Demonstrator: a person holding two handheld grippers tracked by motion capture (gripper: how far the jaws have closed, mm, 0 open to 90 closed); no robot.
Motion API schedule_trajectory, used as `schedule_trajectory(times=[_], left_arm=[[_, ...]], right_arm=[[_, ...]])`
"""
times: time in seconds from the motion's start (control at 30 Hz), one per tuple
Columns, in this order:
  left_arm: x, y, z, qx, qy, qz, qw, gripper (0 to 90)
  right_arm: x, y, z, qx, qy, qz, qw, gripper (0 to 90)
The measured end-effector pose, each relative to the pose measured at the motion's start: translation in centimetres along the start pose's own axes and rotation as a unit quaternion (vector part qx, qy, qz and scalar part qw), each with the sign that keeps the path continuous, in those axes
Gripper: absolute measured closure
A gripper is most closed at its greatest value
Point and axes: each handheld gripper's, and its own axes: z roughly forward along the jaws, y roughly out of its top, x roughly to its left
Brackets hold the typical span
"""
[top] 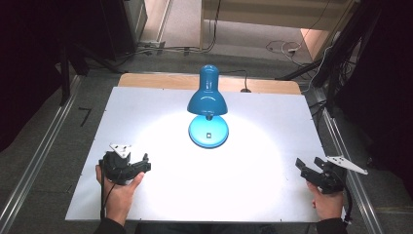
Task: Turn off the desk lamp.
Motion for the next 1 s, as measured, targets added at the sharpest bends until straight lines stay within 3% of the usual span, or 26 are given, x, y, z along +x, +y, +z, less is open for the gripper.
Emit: schedule_trajectory(times=[0.1, 0.27, 0.5, 0.77, 1.0], left_arm=[[-0.4, 0.1, -0.3, -0.006, -0.031, -0.004, 0.9995, 6.5], [-0.6, 0.3, -0.2, -0.018, -0.051, -0.013, 0.9985, 6.4], [-1.6, 0.8, 0.4, -0.024, -0.065, -0.006, 0.9976, 6.4], [-2.8, 1.3, 0.8, -0.041, -0.068, 0.005, 0.9968, 6.6], [-3.7, 1.4, 1.4, -0.037, -0.075, 0.019, 0.9963, 6.6]], right_arm=[[0.0, 0.0, -0.1, -0.002, 0.0, 0.002, 1.0, 22.2], [0.0, 0.0, -0.1, -0.001, 0.001, -0.001, 1.0, 22.2], [0.0, 0.0, 0.0, -0.001, 0.001, -0.001, 1.0, 22.2], [0.0, 0.0, 0.0, 0.0, 0.0, 0.001, 1.0, 22.2], [-0.1, 0.0, 0.0, -0.001, 0.0, 0.0, 1.0, 22.2]])
